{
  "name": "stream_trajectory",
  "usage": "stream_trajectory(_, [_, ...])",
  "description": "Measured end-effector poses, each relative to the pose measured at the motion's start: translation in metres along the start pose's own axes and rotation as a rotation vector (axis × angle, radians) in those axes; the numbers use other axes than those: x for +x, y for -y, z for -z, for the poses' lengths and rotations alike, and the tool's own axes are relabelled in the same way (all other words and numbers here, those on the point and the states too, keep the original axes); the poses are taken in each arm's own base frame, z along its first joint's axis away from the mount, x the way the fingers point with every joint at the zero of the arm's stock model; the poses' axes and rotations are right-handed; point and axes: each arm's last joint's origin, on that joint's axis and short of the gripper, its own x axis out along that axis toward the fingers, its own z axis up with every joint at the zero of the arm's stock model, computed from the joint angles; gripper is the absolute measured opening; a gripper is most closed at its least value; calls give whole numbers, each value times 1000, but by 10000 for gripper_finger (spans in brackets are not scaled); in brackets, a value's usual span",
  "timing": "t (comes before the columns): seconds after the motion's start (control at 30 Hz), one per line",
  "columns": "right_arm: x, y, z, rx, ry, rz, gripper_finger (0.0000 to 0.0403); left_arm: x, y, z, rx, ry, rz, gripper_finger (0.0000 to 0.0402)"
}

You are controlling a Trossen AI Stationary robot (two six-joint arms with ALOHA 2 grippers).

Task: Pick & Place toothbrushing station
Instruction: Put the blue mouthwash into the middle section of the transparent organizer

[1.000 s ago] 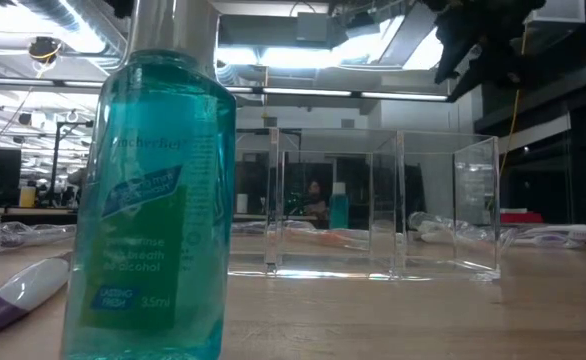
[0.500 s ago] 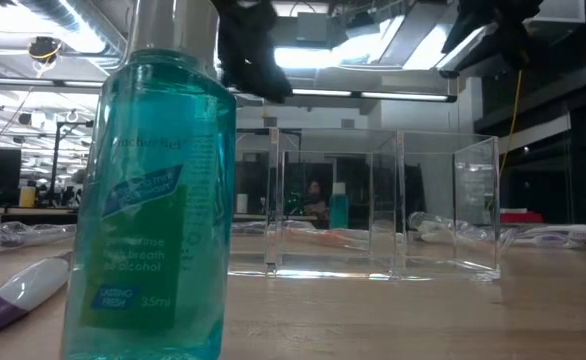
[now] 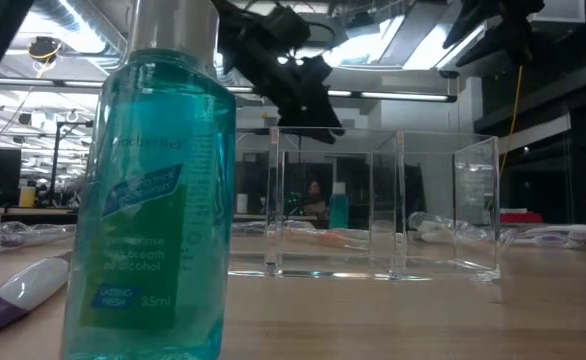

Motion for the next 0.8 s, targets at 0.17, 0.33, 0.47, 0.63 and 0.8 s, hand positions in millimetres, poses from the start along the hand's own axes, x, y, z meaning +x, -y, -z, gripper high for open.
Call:
stream_trajectory(0.17, [0, -1, 0, -11, 8, -6, 149, 19, -11, -1, 27, -29, -15, 207])
stream_trajectory(0.33, [0, -4, -2, -38, 34, -31, 149, 35, -24, 0, 0, -65, -95, 215])
stream_trajectory(0.47, [-1, -7, -4, -60, 56, -64, 149, 46, -31, 0, -19, -76, -127, 220])
stream_trajectory(0.63, [-1, -9, -4, -73, 64, -80, 149, 58, -35, 5, -22, -118, -134, 222])
stream_trajectory(0.8, [-1, -9, -4, -80, 42, -92, 149, 64, -38, 8, -17, -131, -141, 222])
